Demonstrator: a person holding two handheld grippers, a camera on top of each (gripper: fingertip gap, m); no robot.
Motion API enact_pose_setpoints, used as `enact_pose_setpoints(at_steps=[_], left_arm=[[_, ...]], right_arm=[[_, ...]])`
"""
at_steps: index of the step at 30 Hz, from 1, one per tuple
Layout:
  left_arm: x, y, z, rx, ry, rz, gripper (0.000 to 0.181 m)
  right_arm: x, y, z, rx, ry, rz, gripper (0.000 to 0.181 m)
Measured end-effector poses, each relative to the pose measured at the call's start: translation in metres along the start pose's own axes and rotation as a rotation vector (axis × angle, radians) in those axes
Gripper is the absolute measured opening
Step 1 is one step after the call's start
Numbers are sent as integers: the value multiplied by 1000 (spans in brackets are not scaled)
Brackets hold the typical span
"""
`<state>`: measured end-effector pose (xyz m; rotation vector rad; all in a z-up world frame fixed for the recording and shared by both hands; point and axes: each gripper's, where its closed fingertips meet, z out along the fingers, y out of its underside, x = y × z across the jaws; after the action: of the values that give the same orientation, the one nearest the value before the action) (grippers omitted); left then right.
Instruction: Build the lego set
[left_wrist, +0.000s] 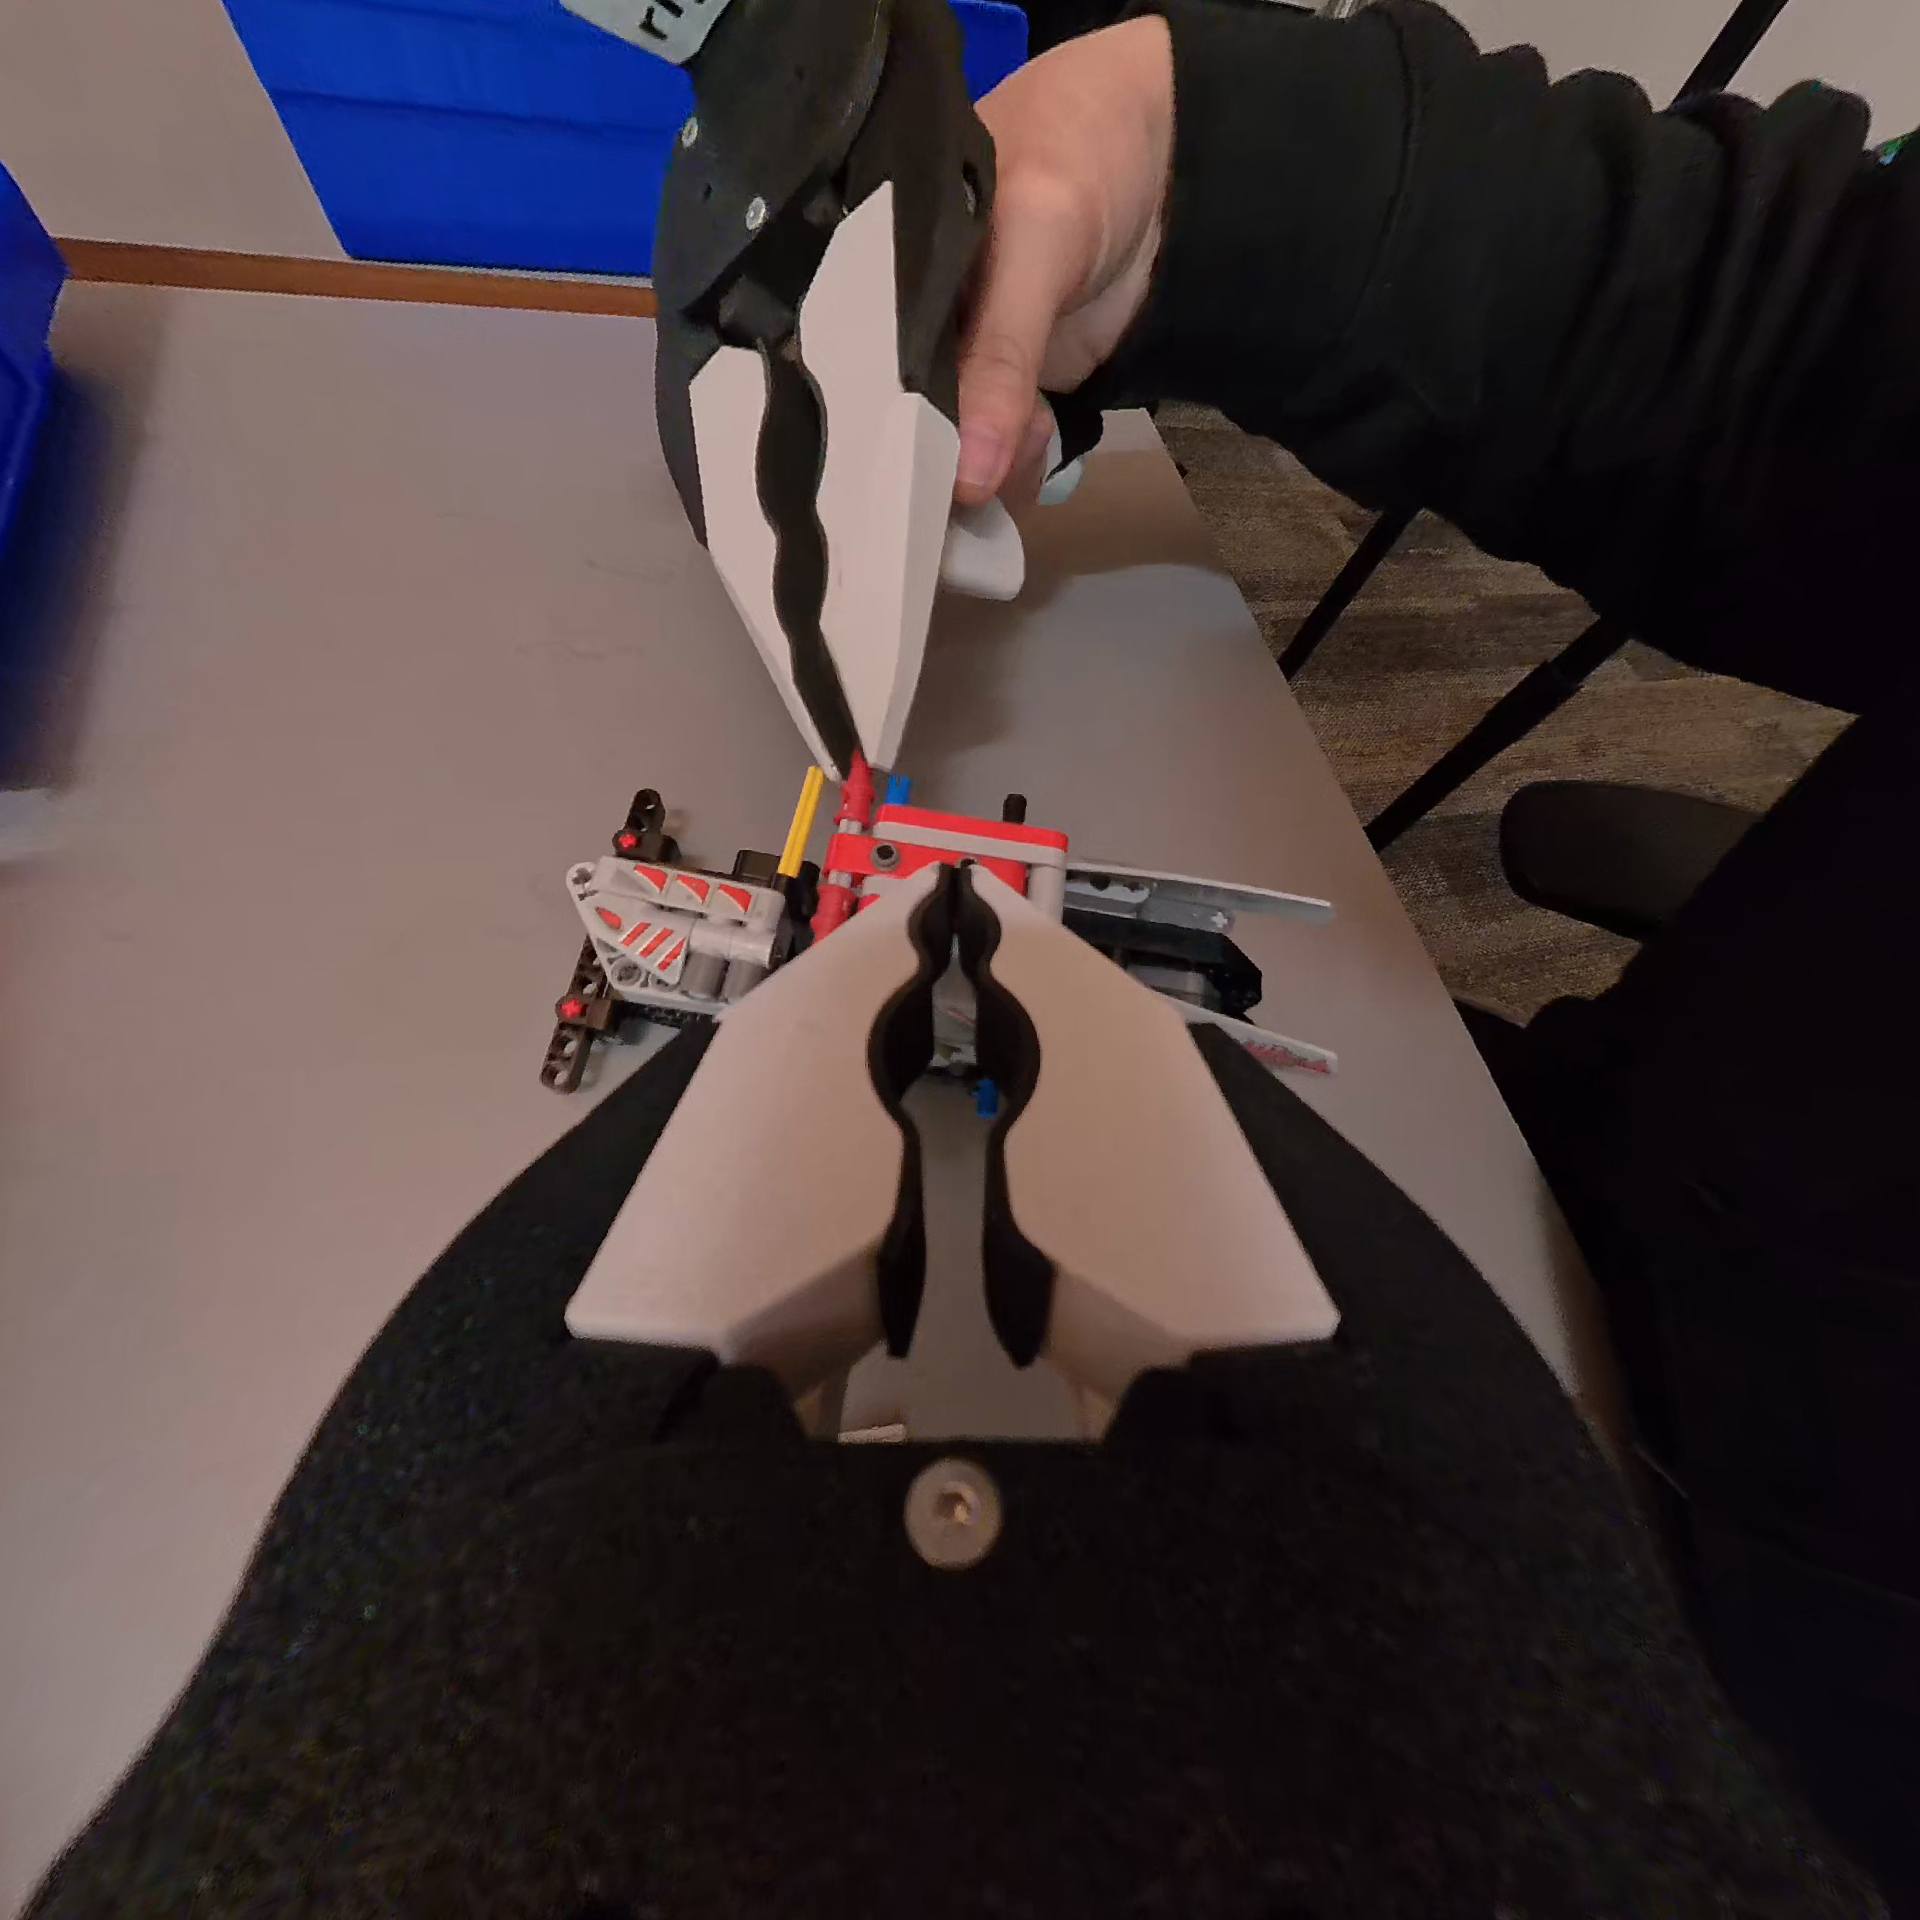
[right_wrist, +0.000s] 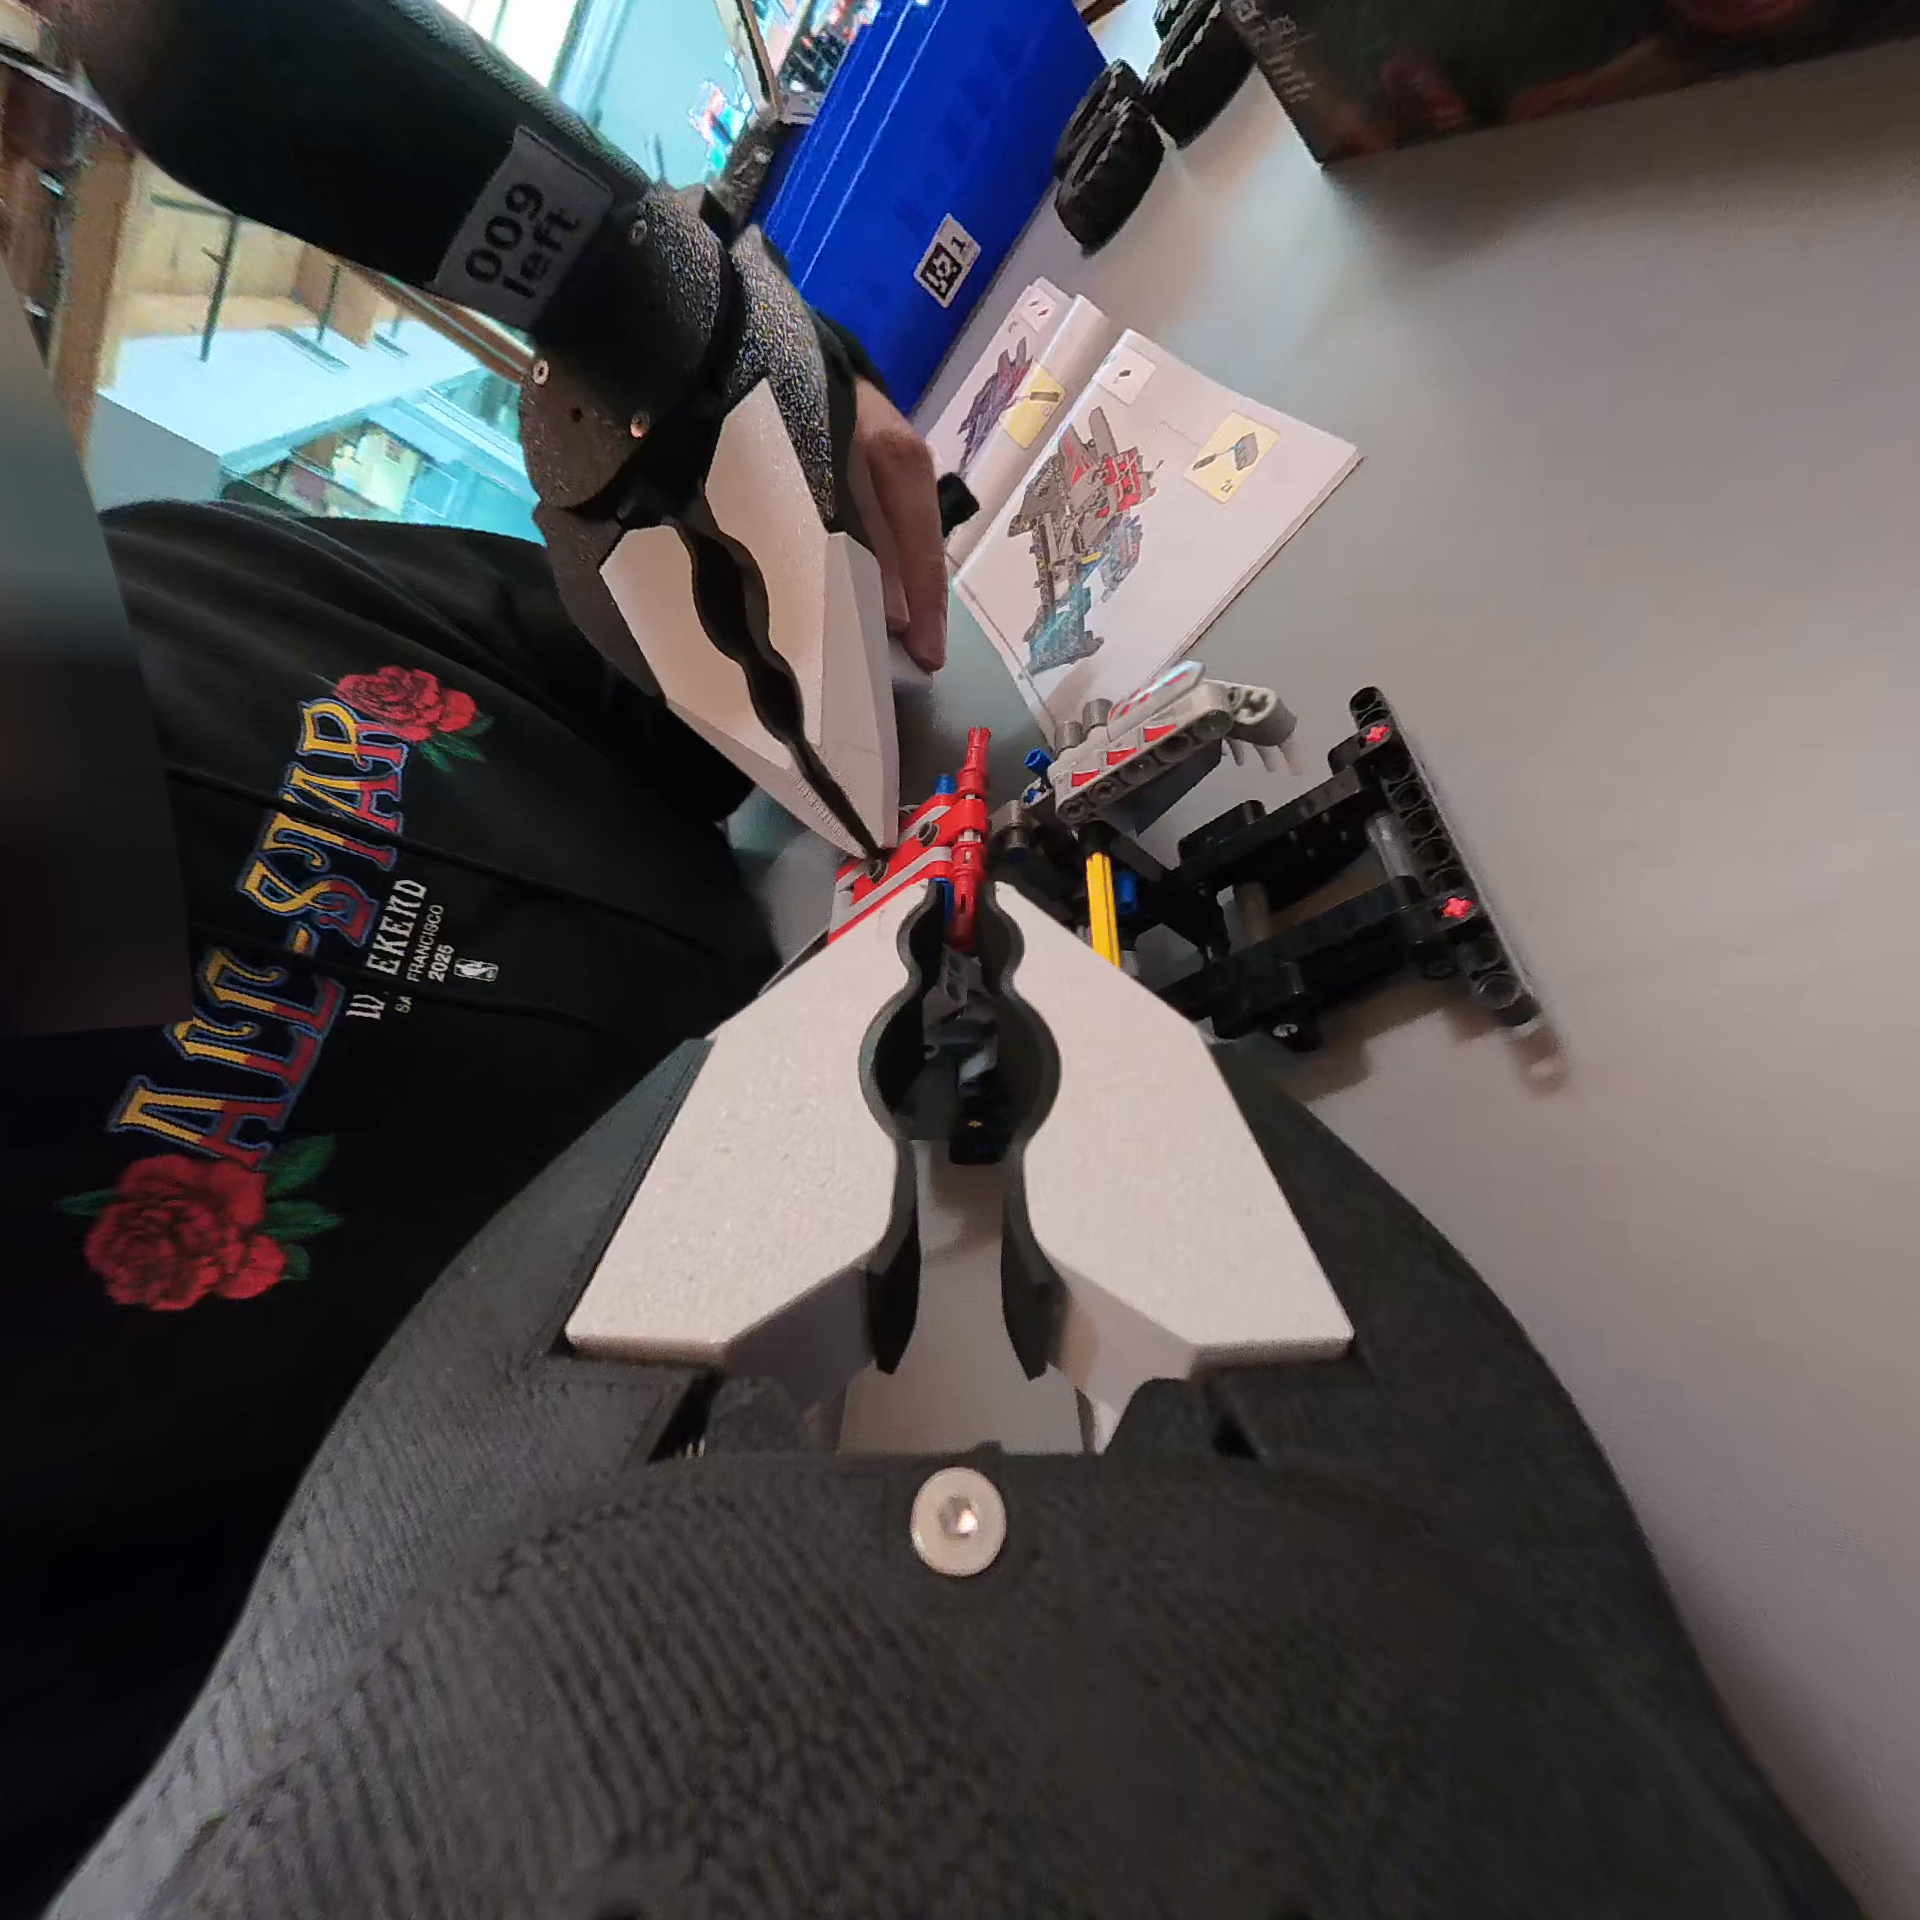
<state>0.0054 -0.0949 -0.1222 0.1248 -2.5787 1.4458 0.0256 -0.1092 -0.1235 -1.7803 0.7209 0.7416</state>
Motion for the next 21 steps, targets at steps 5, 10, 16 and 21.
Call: enact_pose_setpoints(at_steps=[5,10,16,21], left_arm=[[0,0,0,-3,0,0,0],[0,0,-1,-7,-7,9,0],[0,1,-2,1,7,-3,0],[-1,1,-1,1,6,-2,0]], right_arm=[[1,-3,2,17,26,8,3],[1,-2,3,21,29,10,3],[1,-2,2,36,28,13,4],[0,-2,-1,50,27,22,5]])
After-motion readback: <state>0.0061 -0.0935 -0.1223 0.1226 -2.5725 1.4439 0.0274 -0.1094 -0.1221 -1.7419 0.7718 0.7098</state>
